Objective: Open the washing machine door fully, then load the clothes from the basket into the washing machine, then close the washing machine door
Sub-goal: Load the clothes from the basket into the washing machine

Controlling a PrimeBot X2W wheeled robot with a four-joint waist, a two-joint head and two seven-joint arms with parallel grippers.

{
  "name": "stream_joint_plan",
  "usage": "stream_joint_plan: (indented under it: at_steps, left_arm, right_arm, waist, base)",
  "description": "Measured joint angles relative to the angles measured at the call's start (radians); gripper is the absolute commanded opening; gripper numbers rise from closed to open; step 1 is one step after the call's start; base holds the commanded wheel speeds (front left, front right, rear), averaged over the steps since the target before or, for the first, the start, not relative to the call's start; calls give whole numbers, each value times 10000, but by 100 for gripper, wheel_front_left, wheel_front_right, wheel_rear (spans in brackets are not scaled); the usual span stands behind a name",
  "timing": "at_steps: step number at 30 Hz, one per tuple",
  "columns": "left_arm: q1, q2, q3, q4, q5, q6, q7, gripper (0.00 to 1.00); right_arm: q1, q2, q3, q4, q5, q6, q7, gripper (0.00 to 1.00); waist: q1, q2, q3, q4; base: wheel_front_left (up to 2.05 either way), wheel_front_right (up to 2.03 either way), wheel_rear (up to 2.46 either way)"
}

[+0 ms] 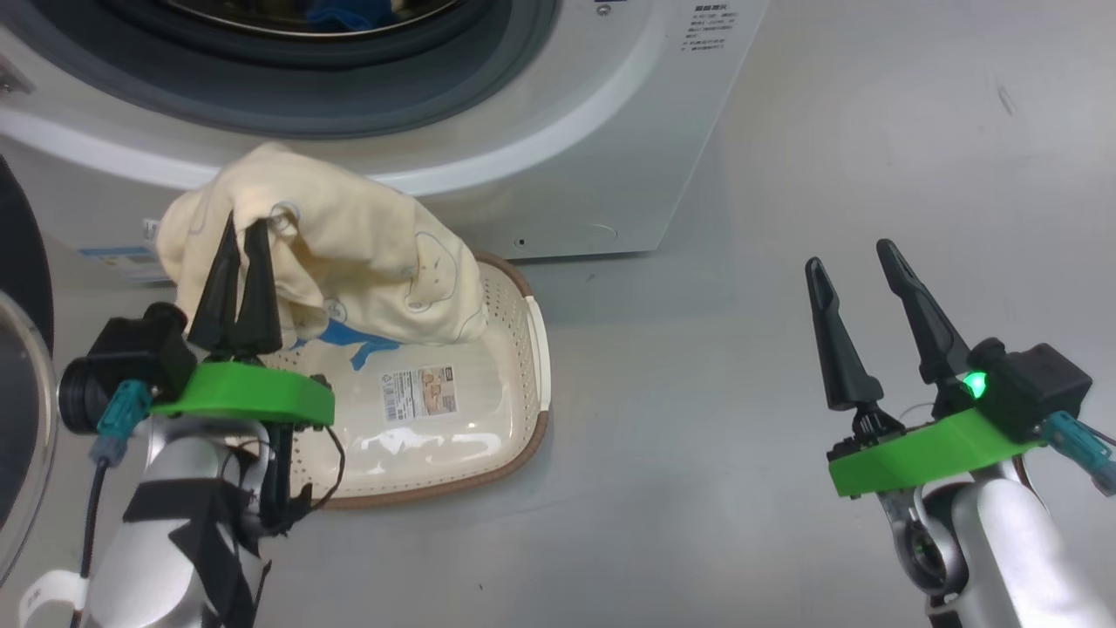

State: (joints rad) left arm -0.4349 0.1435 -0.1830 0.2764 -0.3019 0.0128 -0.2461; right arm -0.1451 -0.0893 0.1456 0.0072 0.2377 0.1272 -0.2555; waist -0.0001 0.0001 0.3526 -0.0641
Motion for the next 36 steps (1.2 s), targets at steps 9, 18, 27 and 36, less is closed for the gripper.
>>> stream_joint_plan:
  at_steps: [9,18,27,36]
  left_arm:
    - [-2288,343,-17,974,29,-138,696,0]
    - [-4822,740,-36,2324,219,-299,1396,0]
    - [-7199,991,-203,3735,581,-401,1776,0]
    - [-8314,805,-476,4991,631,-472,1760,0]
  right_arm:
    - [-111,4,196,-48,2,0,0,100]
    - [-574,19,293,-59,90,0,0,100]
    - [-679,113,320,-71,180,0,0,100]
    - [-685,305,604,-59,280,0,0,100]
  waist:
    - [0,-1,749,-243]
    - [0,-1,1463,-663]
    - [0,-1,2308,-1173]
    - [1,-1,2928,-1725]
  base:
    - [0,0,0]
    - [0,0,0]
    - [0,0,0]
    - [0,0,0]
